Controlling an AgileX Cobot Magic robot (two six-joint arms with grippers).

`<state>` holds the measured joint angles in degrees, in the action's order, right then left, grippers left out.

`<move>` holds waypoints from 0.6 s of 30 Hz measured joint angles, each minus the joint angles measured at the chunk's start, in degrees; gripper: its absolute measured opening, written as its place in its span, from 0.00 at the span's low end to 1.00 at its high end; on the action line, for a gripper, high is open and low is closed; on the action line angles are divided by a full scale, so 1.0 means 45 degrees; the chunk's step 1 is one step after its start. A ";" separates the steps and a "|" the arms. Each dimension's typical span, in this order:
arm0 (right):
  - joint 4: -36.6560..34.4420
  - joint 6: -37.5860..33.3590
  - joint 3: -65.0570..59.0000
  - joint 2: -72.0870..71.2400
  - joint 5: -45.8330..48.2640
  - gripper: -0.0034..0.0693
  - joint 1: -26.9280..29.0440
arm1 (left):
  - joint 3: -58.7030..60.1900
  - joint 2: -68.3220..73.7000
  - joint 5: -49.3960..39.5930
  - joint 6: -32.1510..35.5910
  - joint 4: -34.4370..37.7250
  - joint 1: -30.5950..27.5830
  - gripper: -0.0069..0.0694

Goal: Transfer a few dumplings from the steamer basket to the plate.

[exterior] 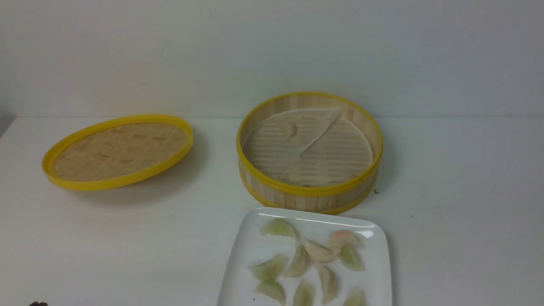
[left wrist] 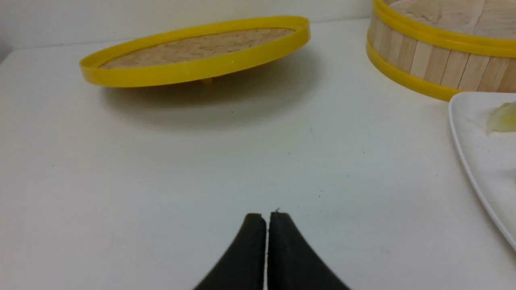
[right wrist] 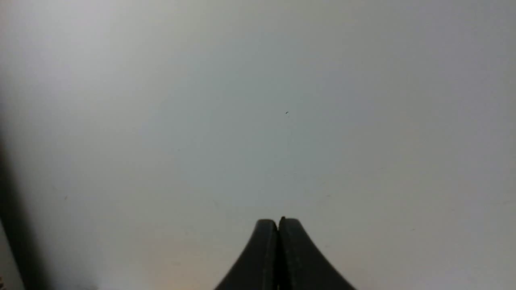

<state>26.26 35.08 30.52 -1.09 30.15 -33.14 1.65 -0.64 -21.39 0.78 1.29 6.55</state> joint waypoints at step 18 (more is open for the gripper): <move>-0.6245 -0.6874 -0.1325 0.0000 -0.0452 0.03 0.2966 | 0.0000 0.0000 -0.0023 0.0000 0.0000 0.0000 0.08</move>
<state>-1.84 4.15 24.56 -1.09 28.12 -19.79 1.65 -0.64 -21.49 0.78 1.29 6.55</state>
